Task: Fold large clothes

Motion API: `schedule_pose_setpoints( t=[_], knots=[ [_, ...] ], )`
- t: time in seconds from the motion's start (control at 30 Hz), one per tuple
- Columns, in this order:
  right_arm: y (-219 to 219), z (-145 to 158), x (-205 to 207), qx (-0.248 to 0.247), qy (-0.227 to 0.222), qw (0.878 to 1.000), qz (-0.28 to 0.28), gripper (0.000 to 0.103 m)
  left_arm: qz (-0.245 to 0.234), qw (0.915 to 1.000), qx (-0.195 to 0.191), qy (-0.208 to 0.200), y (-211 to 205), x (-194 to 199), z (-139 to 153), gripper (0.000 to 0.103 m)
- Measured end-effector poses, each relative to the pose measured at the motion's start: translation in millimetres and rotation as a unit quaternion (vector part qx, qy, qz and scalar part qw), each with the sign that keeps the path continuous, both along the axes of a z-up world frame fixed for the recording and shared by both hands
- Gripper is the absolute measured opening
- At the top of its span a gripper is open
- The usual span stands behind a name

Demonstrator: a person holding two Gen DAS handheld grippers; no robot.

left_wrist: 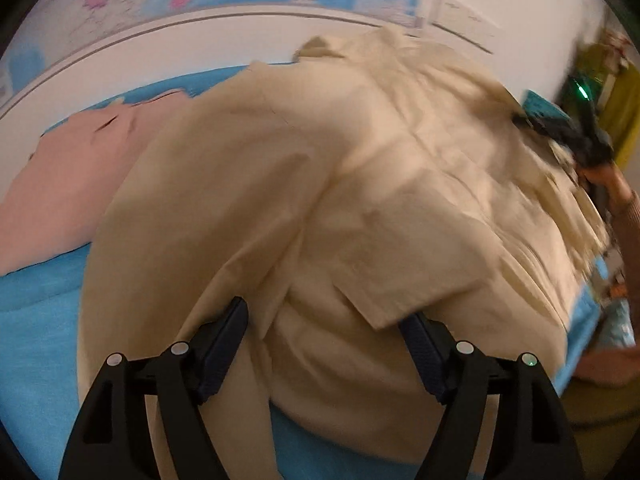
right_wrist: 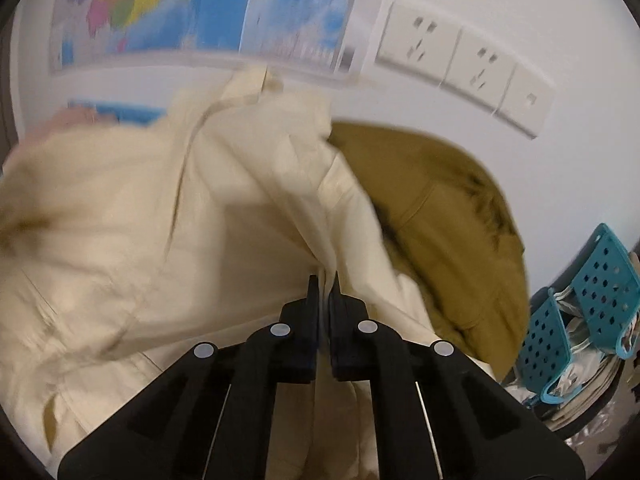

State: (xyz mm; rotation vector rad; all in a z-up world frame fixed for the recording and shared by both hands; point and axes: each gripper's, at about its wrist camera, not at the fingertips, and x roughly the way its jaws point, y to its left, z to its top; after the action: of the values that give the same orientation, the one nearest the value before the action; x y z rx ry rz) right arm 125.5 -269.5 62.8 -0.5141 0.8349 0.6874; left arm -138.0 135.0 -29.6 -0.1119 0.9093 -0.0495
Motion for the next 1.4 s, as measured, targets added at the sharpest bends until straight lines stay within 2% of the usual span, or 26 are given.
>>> schedule_pose_setpoints(
  t=[0.07, 0.13, 0.23, 0.3, 0.4, 0.47, 0.5, 0.53, 0.6, 0.63, 0.67, 0.73, 0.8, 0.87, 0.9, 0.93, 0.97, 1.0, 1.07, 1.1, 1.17, 1.23, 1.3, 1.33, 1.37, 1.4],
  knots=[
    [-3.3, -0.9, 1.4, 0.014, 0.013, 1.0, -0.006, 0.005, 0.019, 0.9998, 0.004, -0.002, 2.5, 4.2, 3.0, 0.074],
    [-0.5, 6.1, 1.9, 0.028, 0.018, 0.999, -0.006, 0.005, 0.045, 0.9984, 0.03, -0.017, 3.3, 7.0, 10.2, 0.072],
    [2.6, 20.3, 2.1, 0.047, 0.009, 0.999, -0.003, 0.004, 0.066, 0.9952, 0.066, -0.03, 0.8, 19.4, 21.4, 0.061],
    [7.5, 29.9, 3.8, 0.07, -0.007, 0.997, -0.01, 0.003, 0.073, 0.9921, 0.091, -0.046, -2.7, 23.6, 26.8, 0.059],
    [20.1, 18.5, 6.7, 0.061, -0.013, 0.998, -0.009, 0.003, 0.106, 0.9807, 0.154, -0.057, -7.0, 26.3, 26.8, 0.062],
    [26.0, -5.7, 14.6, 0.028, 0.016, 0.999, -0.013, 0.006, 0.08, 0.9885, 0.125, -0.031, -6.0, 16.8, 19.2, 0.066],
    [24.2, -10.3, 16.2, 0.023, 0.024, 0.999, -0.015, 0.009, 0.082, 0.9895, 0.115, -0.031, -3.5, 9.8, 18.1, 0.066],
    [20.4, -10.2, 16.1, 0.028, 0.027, 0.999, -0.019, 0.018, 0.086, 0.9892, 0.112, -0.039, -1.2, 3.0, 20.0, 0.067],
    [12.5, -1.1, 11.9, 0.044, 0.027, 0.999, -0.016, 0.051, 0.078, 0.9906, 0.093, -0.063, 4.2, -13.9, 29.6, 0.07],
    [7.8, 6.7, 9.3, 0.049, 0.018, 0.998, -0.018, 0.066, 0.07, 0.991, 0.082, -0.079, 5.8, -23.3, 37.6, 0.074],
    [3.8, 14.1, 6.9, 0.055, 0.009, 0.998, -0.017, 0.062, 0.056, 0.9903, 0.083, -0.096, 3.5, -30.5, 45.4, 0.077],
    [-0.9, 24.2, 5.3, 0.068, 0.014, 0.998, -0.012, 0.061, 0.044, 0.9845, 0.127, -0.113, -6.5, -31.6, 53.8, 0.081],
    [-4.9, 30.4, 5.8, 0.083, 0.021, 0.996, -0.015, 0.061, 0.031, 0.982, 0.162, -0.092, -15.3, -16.0, 52.0, 0.081],
    [-4.3, 30.3, 4.6, 0.085, 0.028, 0.996, -0.01, 0.061, 0.022, 0.9779, 0.202, -0.051, -21.5, 7.4, 35.9, 0.079],
    [-4.9, 29.4, 3.6, 0.084, 0.032, 0.996, -0.009, 0.061, 0.017, 0.976, 0.214, -0.035, -21.6, 16.0, 27.7, 0.071],
    [-6.1, 27.9, 3.2, 0.086, 0.036, 0.996, -0.012, 0.062, 0.014, 0.9727, 0.231, -0.008, -21.0, 29.6, 14.6, 0.054],
    [-5.9, 26.1, 2.5, 0.087, 0.038, 0.995, -0.011, 0.062, 0.018, 0.9695, 0.244, 0.016, -17.6, 41.9, 4.0, 0.046],
    [-7.3, 24.9, 2.7, 0.084, 0.042, 0.996, -0.013, 0.062, 0.029, 0.9687, 0.245, 0.028, -13.4, 48.4, 0.4, 0.03],
    [-17.9, 25.0, 3.2, 0.088, 0.049, 0.995, -0.022, 0.062, 0.052, 0.9723, 0.227, 0.022, -1.4, 51.5, 9.4, 0.021],
    [-29.5, 27.4, 5.1, 0.102, 0.061, 0.992, -0.031, 0.062, 0.07, 0.9723, 0.222, 0.015, 5.6, 50.7, 16.5, 0.016],
    [-53.8, 33.3, 8.0, 0.137, 0.078, 0.986, -0.052, 0.062, 0.119, 0.968, 0.221, 0.007, 24.4, 48.5, 26.9, 0.015],
    [-87.6, 34.0, 11.9, 0.174, 0.106, 0.976, -0.083, 0.063, 0.116, 0.9651, 0.234, 0.023, 24.1, 53.2, 18.8, 0.017],
    [-119.8, 26.5, 14.6, 0.201, 0.142, 0.962, -0.117, 0.064, 0.112, 0.9555, 0.272, 0.021, 11.2, 53.4, 15.4, 0.022],
    [-145.6, 19.2, 15.8, 0.222, 0.173, 0.949, -0.144, 0.064, 0.112, 0.9574, 0.266, 0.01, 6.0, 51.3, 19.2, 0.026],
    [-161.3, 13.8, 16.1, 0.232, 0.191, 0.941, -0.158, 0.065, 0.113, 0.9614, 0.251, 0.002, 6.0, 49.6, 24.4, 0.032],
    [-179.7, 7.0, 14.6, 0.241, 0.209, 0.931, -0.178, 0.065, 0.123, 0.9645, 0.234, -0.009, 7.1, 47.4, 31.9, 0.047]
  ],
)
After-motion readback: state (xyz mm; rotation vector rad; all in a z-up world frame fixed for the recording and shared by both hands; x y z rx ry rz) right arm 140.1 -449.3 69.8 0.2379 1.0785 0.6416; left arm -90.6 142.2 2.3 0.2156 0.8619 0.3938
